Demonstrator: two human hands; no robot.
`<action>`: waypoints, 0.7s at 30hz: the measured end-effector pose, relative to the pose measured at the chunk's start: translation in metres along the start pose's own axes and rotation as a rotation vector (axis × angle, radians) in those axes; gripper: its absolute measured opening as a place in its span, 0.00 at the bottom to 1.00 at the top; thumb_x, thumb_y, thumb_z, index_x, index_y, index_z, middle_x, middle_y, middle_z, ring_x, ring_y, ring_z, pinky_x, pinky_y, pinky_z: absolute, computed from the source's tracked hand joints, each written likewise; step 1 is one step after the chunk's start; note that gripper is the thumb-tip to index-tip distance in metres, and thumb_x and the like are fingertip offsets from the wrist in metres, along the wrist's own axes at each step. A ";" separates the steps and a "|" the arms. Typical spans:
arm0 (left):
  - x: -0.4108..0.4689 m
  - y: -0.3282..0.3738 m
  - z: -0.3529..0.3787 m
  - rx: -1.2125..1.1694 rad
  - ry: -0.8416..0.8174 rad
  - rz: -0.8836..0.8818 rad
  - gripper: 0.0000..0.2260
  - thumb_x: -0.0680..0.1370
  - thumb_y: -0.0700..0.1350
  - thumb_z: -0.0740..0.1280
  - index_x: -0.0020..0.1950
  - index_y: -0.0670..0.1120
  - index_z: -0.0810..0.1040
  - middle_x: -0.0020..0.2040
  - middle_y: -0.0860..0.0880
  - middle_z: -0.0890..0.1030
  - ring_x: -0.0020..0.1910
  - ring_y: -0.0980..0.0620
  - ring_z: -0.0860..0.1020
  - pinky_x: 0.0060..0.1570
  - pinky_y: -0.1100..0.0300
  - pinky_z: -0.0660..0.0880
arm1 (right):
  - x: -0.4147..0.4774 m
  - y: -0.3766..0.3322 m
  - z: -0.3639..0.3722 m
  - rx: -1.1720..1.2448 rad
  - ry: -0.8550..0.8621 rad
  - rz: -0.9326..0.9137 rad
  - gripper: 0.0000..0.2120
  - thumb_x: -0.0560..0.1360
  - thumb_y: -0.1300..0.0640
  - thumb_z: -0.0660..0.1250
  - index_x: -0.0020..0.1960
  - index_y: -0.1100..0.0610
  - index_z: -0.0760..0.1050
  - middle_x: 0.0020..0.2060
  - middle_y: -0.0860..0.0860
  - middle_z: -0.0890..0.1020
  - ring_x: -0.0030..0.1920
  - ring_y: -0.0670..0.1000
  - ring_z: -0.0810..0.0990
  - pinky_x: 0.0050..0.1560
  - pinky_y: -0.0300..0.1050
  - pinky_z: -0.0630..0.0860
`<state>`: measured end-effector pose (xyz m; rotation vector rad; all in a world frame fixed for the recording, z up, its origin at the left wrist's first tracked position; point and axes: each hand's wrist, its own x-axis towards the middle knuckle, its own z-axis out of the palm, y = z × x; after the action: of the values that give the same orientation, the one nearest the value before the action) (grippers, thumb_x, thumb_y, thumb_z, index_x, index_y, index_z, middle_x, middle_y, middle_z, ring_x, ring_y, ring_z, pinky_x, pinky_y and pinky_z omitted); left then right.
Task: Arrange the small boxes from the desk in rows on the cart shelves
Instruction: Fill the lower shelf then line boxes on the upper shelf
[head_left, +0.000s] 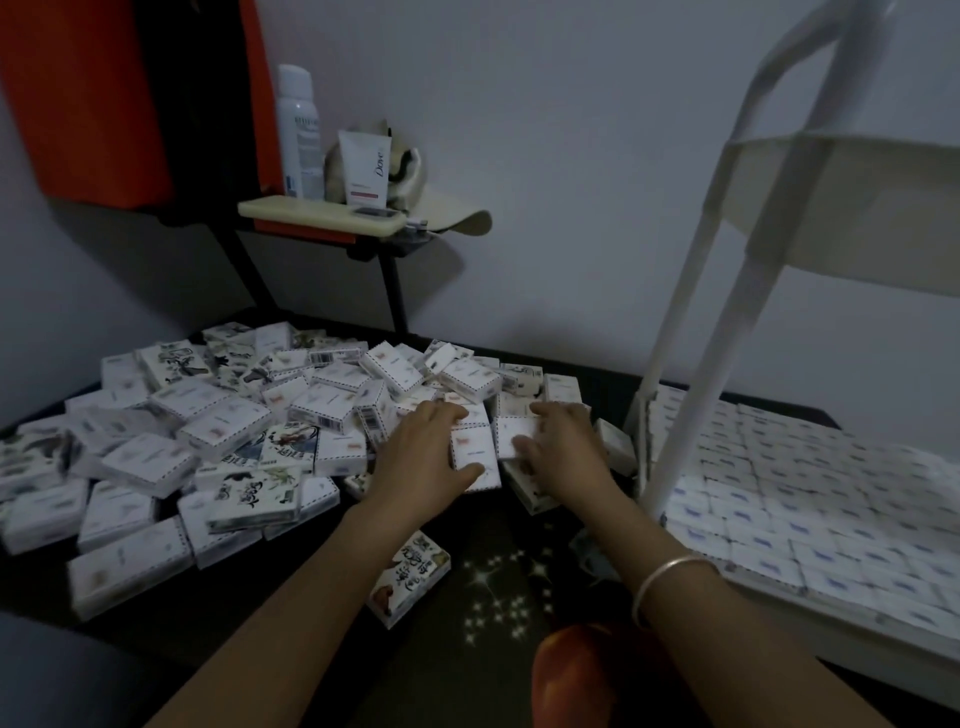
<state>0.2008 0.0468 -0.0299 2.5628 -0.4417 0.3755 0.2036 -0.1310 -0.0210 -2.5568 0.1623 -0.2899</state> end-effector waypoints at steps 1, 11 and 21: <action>0.001 -0.001 0.001 -0.033 0.001 -0.003 0.29 0.73 0.54 0.73 0.70 0.50 0.68 0.64 0.51 0.71 0.62 0.52 0.71 0.54 0.57 0.71 | -0.004 0.000 -0.004 0.034 0.003 -0.016 0.25 0.76 0.51 0.68 0.71 0.52 0.67 0.69 0.54 0.65 0.65 0.54 0.71 0.61 0.46 0.70; -0.004 0.000 -0.010 -0.105 0.037 -0.060 0.23 0.67 0.52 0.78 0.59 0.54 0.75 0.54 0.53 0.71 0.54 0.52 0.74 0.50 0.58 0.72 | -0.037 -0.005 -0.032 0.234 -0.066 -0.048 0.16 0.74 0.50 0.71 0.60 0.53 0.74 0.49 0.42 0.77 0.44 0.41 0.77 0.43 0.36 0.75; -0.045 0.049 -0.086 -0.716 0.007 -0.036 0.17 0.75 0.36 0.70 0.54 0.58 0.81 0.51 0.56 0.83 0.47 0.61 0.81 0.45 0.61 0.79 | -0.116 -0.031 -0.129 0.342 0.032 -0.384 0.10 0.80 0.50 0.62 0.60 0.45 0.72 0.46 0.43 0.81 0.40 0.44 0.82 0.43 0.50 0.81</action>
<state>0.1260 0.0620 0.0474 1.8683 -0.4300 0.1672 0.0623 -0.1515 0.0822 -2.2270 -0.3440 -0.4603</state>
